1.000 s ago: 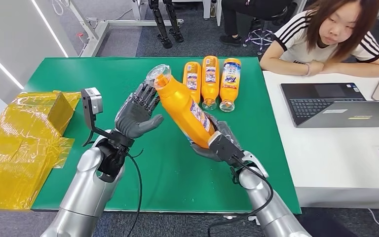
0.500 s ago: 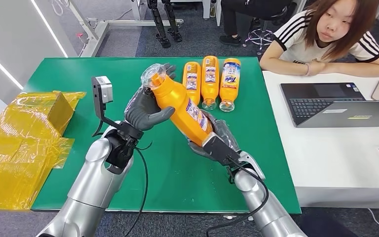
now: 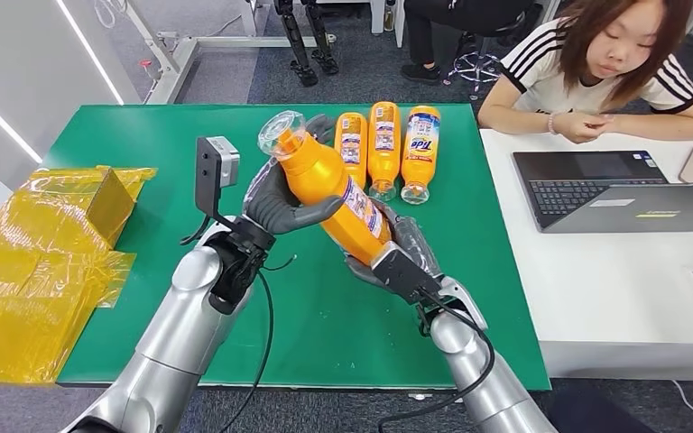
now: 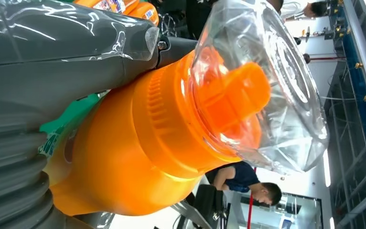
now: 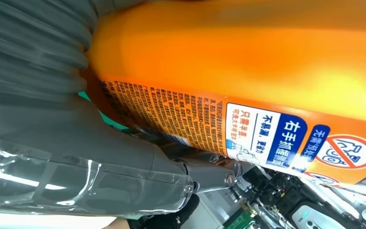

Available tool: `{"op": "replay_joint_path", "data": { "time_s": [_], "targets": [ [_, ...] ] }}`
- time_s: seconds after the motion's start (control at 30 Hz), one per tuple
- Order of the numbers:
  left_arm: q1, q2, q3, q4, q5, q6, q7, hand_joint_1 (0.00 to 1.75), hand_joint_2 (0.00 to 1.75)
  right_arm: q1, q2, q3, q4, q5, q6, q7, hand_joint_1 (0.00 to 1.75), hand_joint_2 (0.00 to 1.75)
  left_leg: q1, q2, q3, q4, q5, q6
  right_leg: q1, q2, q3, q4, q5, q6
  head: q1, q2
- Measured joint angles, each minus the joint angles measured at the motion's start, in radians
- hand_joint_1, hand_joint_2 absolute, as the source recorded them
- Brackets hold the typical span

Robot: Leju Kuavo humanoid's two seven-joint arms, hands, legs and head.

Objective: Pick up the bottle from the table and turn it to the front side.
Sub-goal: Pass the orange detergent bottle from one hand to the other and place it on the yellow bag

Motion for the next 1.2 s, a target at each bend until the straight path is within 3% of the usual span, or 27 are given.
{"op": "replay_joint_path", "data": {
  "time_s": [0.03,0.13,0.17,0.4,0.8,0.83,0.97,1.1,1.2],
  "targets": [
    [-0.001,0.0,0.0,0.0,0.003,-0.007,0.003,0.2,1.75,-0.001,0.0,0.0,0.0,0.0,0.0,0.001,1.75,1.75,0.0,0.0,0.0,0.0,0.0,0.0,0.0,0.0,0.0,0.0,0.0,0.0,0.0,0.0],
    [-0.006,-0.001,0.0,0.001,0.019,-0.03,0.009,1.47,1.75,-0.005,0.0,0.0,0.002,-0.001,-0.003,0.003,1.75,1.75,0.0,0.0,0.0,0.0,0.0,0.0,0.0,0.0,0.0,0.0,0.0,0.0,0.0,0.0],
    [-0.008,-0.002,0.0,0.002,0.026,-0.038,0.011,1.71,1.75,-0.007,0.0,-0.001,0.004,-0.001,-0.004,0.004,1.75,1.75,0.0,0.0,0.0,0.0,0.0,0.0,0.0,0.0,0.0,0.0,0.0,0.0,0.0,0.0],
    [-0.026,-0.01,-0.001,0.018,0.118,-0.093,0.029,1.75,1.75,-0.026,0.0,-0.002,0.035,0.015,-0.032,-0.006,1.75,1.75,0.0,0.0,0.0,0.0,0.0,0.0,0.0,0.0,0.0,0.0,0.0,0.0,0.0,0.0],
    [-0.037,-0.009,-0.001,0.053,0.189,-0.1,0.036,1.75,1.75,-0.031,0.0,-0.005,0.051,0.021,-0.038,-0.01,1.75,1.75,0.0,0.0,0.0,0.0,0.0,0.0,0.0,0.0,0.0,0.0,0.0,0.0,0.0,0.0],
    [-0.037,-0.009,-0.002,0.055,0.193,-0.101,0.037,1.75,1.75,-0.032,0.0,-0.005,0.052,0.021,-0.038,-0.01,1.66,1.75,0.0,0.0,0.0,0.0,0.0,0.0,0.0,0.0,0.0,0.0,0.0,0.0,0.0,0.0],
    [-0.038,-0.009,-0.004,0.059,0.201,-0.102,0.037,1.75,1.75,-0.032,0.0,-0.006,0.053,0.02,-0.038,-0.01,0.05,1.75,0.0,0.0,0.0,0.0,0.0,0.0,0.0,0.0,0.0,0.0,0.0,0.0,0.0,0.0],
    [-0.043,-0.008,-0.013,0.061,0.194,-0.09,0.033,1.75,1.75,-0.036,0.001,-0.008,0.053,0.005,-0.04,-0.011,0.0,1.75,0.0,0.0,0.0,0.0,0.0,0.0,0.0,0.0,0.0,0.0,0.0,0.0,0.0,0.0],
    [-0.055,-0.003,-0.023,0.061,0.078,0.004,-0.01,1.75,1.75,-0.034,0.0,-0.016,0.043,-0.01,-0.04,-0.01,0.0,1.75,0.0,0.0,0.0,0.0,0.0,0.0,0.0,0.0,0.0,0.0,0.0,0.0,0.0,0.0]
  ]
}}
